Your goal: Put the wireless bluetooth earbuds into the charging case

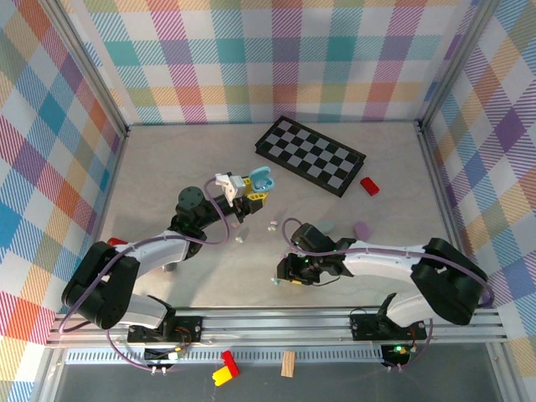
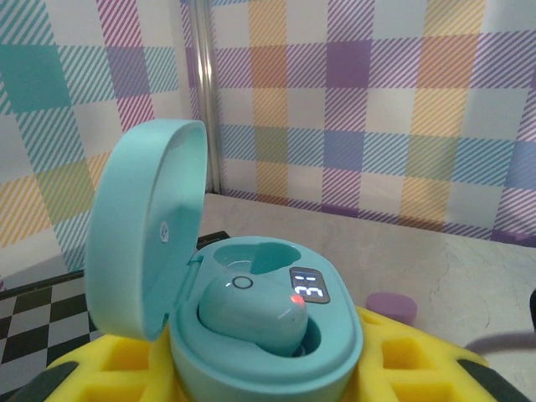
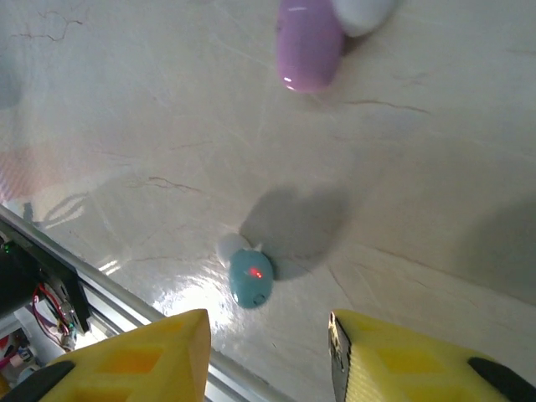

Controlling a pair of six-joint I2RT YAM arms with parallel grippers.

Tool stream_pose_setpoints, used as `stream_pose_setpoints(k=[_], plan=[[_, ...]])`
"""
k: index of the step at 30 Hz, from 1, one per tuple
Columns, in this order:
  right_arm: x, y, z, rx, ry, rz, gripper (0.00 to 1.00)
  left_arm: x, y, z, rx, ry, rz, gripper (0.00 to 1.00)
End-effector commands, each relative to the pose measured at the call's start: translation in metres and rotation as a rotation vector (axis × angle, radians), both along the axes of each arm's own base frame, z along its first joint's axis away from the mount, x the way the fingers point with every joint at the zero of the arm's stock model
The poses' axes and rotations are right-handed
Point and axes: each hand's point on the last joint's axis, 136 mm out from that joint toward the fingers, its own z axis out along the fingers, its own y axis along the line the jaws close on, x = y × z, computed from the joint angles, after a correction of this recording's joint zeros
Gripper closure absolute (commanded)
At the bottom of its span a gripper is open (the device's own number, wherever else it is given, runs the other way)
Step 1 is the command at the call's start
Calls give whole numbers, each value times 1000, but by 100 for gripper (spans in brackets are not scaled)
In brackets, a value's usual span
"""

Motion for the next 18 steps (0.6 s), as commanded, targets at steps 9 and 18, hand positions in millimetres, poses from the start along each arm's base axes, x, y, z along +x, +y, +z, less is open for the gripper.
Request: stream_pose_setpoints(k=[9,18], plan=[[2,20,-9,-5,20,17,64,-12,3,15,-15,-25,-30,70],[0,19,-17,-33,44,22,76,-14,3,14,-11,-30,-33,70]])
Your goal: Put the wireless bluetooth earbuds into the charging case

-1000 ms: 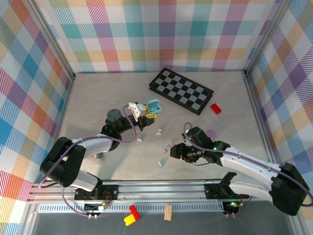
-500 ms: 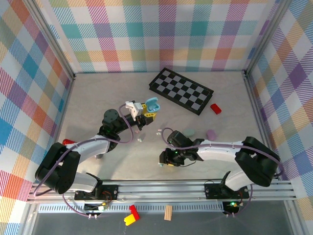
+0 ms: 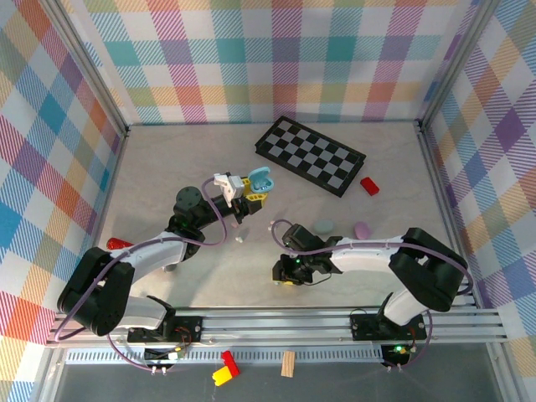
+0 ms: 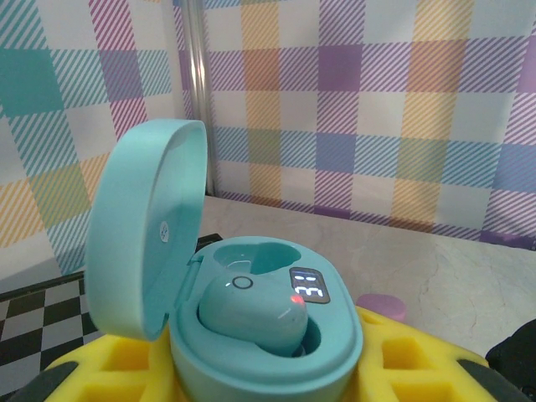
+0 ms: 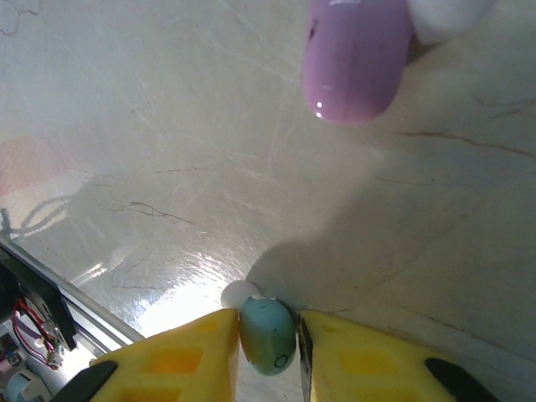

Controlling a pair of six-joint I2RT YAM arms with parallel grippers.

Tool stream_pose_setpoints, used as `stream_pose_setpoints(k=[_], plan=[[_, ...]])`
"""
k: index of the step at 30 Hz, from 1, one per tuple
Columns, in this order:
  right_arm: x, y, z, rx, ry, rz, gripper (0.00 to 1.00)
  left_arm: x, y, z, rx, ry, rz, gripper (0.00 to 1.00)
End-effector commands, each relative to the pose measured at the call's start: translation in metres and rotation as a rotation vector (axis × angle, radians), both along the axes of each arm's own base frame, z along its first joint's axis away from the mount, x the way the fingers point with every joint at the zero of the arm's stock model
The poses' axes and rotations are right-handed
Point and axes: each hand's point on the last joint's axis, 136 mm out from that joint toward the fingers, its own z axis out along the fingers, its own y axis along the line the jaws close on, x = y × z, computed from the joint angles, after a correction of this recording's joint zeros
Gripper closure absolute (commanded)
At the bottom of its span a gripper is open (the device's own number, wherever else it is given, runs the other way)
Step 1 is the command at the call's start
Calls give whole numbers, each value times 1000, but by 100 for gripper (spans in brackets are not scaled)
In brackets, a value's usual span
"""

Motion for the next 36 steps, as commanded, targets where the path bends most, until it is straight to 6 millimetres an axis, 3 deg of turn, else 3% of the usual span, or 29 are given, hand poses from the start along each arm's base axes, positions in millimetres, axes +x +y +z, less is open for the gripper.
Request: stream_pose_setpoints(k=[1,6,10,19,23,27,36], plan=[[1,5,-1,-6,3,7,77,-8,2,9,-11,-33,-17,70],[7,-1,7,-15,-41,-21,79,-9,2,8,-9,-36,-16,70],[16,-18,22,-32,-100,-77,80,-9,3,9,-8,-41,-11,70],[45,-105,23,-78,-144,-327,80,-11,2,11,-11,-48,-15,70],[53,-129,21,-88,-150,-387,80,-12,2,10,-10,-47,-16,70],[56,-138,13,-99,-143,-406,80,-13,2,9,-8,-42,-17,70],[64,-131,4,-82,-130,-405,79,-12,0,7,0,-33,-21,69]])
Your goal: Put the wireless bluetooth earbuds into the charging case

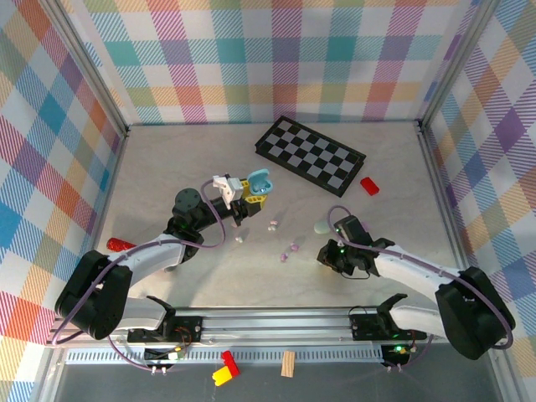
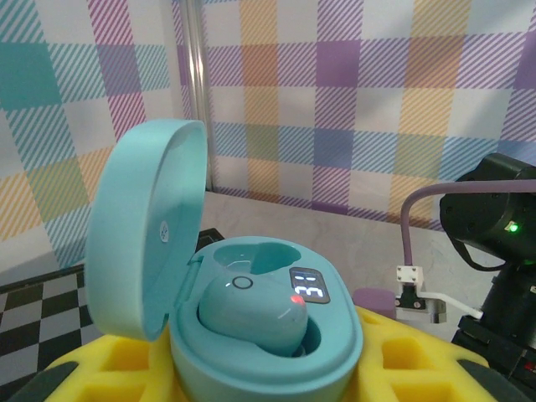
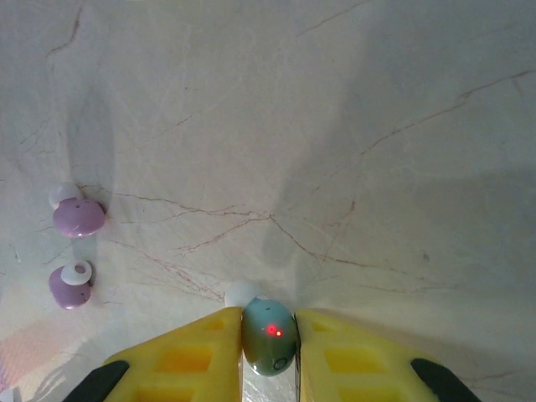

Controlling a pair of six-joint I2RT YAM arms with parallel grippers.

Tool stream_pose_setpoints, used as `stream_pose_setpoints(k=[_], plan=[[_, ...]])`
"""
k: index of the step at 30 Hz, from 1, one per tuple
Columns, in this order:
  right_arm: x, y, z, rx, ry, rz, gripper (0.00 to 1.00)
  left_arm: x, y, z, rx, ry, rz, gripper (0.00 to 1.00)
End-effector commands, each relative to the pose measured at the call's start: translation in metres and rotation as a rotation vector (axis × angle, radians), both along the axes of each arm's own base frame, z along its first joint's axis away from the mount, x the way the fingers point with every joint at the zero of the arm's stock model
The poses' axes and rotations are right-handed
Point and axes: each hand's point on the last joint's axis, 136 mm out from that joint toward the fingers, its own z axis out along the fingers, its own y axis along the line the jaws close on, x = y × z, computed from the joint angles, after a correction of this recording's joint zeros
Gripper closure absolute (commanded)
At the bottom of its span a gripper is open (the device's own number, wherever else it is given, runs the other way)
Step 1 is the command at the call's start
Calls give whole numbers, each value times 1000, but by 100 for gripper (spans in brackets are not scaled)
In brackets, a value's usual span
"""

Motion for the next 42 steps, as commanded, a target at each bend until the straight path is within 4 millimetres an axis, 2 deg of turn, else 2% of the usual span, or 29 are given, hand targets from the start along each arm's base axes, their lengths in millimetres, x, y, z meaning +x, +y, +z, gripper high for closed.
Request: stream_pose_setpoints(k=[1,3,6,9,19,29,37,42], plan=[[2,3,-1,11,-7,16,79,-7,-1,11,-10,-45,-18,69],[0,1,-3,3,4,13,77,-6,-1,10,-8,-42,-16,69],[-4,-1,-4,-3,15,12,67,-6,-2,9,-8,-41,-16,69],[-6,1,-1,11,23,23,64,-5,-2,8,-8,-42,-18,69],[-12,24,12,90,38,69,63,-2,-2,3,-9,-38,-7,69],[-2,46,12,89,26,130,63,-1,-1,-3,-7,-32,5,69],[10,53,18,75,-7,155,64,1,-1,-7,-6,-29,10,69],[6,53,31,53,-35,206,63,5,3,-9,-11,-22,28,69]])
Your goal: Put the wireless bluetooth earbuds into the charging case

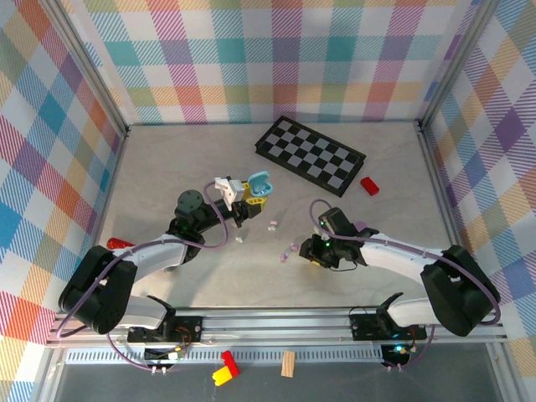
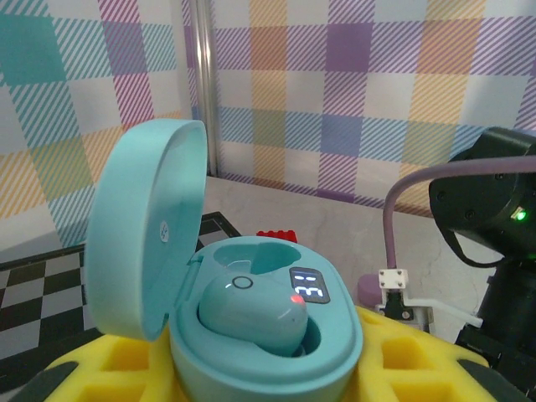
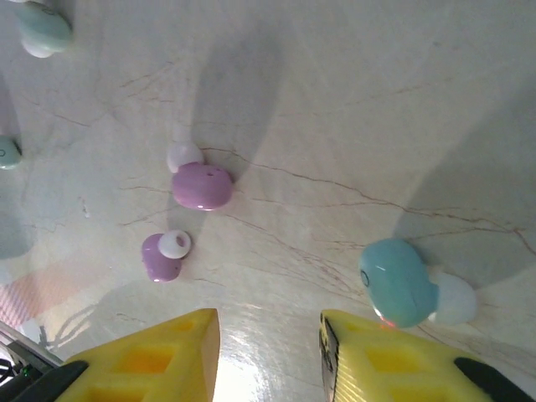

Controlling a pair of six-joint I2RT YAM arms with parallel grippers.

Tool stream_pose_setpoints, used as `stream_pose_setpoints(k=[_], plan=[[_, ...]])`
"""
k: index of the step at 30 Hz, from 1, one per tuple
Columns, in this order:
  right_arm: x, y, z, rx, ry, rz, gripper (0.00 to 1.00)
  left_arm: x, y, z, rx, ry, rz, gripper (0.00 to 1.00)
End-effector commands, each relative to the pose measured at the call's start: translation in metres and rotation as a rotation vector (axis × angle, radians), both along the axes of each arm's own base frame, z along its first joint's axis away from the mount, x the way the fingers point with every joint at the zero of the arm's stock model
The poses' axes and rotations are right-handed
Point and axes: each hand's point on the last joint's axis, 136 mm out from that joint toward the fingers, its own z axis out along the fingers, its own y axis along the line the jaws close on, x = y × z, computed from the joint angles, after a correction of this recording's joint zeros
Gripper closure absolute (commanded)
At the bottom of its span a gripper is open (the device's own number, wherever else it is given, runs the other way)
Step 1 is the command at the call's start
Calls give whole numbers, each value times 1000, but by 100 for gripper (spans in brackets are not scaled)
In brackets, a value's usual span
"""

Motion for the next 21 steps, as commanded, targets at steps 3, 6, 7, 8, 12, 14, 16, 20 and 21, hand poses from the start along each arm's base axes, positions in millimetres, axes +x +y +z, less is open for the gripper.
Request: stream_pose_setpoints(k=[3,6,7,8,12,14,16,20,21], plan=[[-8,-4,22,-46,-56,84,62,3,8,6,-34,-47,26,69],[-14,-21,30,-142,-72,135,61,5,14,8,-50,-54,43,69],[-13,-31,33,-206,-89,148,61,6,16,10,-56,-54,49,69],[-12,-40,35,-269,-99,157,61,7,19,10,-59,-52,55,69],[-6,-58,42,-458,-140,227,60,13,32,13,-68,-46,91,69],[-4,-61,43,-560,-154,274,60,15,38,13,-75,-42,103,69],[-1,-62,43,-683,-166,329,59,17,45,15,-89,-38,117,69],[3,-58,40,-897,-179,434,59,20,56,18,-114,-34,140,69],[4,-57,39,-944,-182,455,60,21,58,19,-117,-33,144,69]])
